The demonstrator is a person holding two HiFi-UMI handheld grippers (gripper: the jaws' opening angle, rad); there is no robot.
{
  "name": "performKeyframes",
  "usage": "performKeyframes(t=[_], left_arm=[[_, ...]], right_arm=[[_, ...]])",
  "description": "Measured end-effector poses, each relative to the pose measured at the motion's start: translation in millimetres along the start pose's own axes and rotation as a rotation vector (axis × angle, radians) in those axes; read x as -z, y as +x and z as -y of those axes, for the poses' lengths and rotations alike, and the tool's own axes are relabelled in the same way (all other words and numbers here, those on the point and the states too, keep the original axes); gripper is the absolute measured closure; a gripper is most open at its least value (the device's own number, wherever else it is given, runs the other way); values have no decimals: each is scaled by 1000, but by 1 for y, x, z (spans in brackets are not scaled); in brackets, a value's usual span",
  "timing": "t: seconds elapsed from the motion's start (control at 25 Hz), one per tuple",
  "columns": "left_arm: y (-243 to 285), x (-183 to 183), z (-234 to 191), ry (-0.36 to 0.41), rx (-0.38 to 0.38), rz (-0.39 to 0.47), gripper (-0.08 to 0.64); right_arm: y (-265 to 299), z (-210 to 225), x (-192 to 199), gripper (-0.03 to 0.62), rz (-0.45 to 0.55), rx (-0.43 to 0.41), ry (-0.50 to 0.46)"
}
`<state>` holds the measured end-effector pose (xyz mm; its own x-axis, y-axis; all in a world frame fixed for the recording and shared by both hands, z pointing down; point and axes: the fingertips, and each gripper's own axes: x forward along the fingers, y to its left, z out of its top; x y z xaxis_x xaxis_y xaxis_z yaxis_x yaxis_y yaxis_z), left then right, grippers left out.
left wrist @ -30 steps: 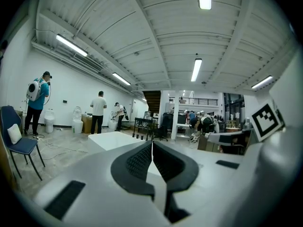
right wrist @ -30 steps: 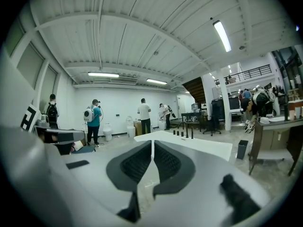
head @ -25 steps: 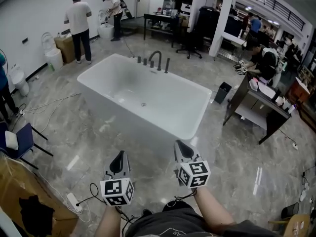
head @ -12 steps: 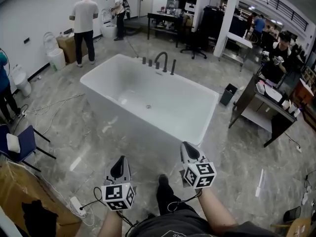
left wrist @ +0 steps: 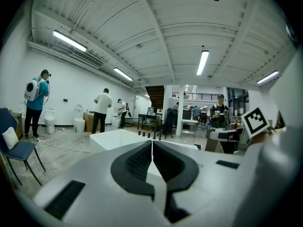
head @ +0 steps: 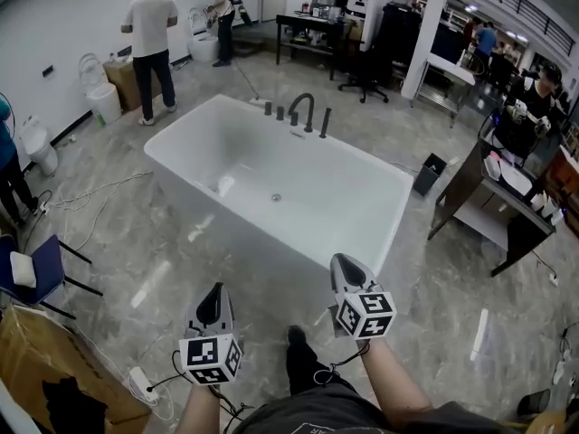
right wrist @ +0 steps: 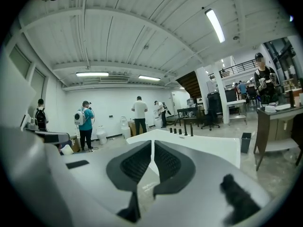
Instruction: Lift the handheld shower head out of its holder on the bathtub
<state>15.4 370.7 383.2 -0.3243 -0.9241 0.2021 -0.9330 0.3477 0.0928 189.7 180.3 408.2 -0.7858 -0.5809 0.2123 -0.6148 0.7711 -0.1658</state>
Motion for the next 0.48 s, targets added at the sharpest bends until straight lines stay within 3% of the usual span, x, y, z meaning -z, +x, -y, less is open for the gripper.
performKeyframes(t=[0.48], left_arm=[[133, -20, 14, 7, 3, -56, 540]], right_arm=[[102, 88, -35, 560, -16, 12, 49]])
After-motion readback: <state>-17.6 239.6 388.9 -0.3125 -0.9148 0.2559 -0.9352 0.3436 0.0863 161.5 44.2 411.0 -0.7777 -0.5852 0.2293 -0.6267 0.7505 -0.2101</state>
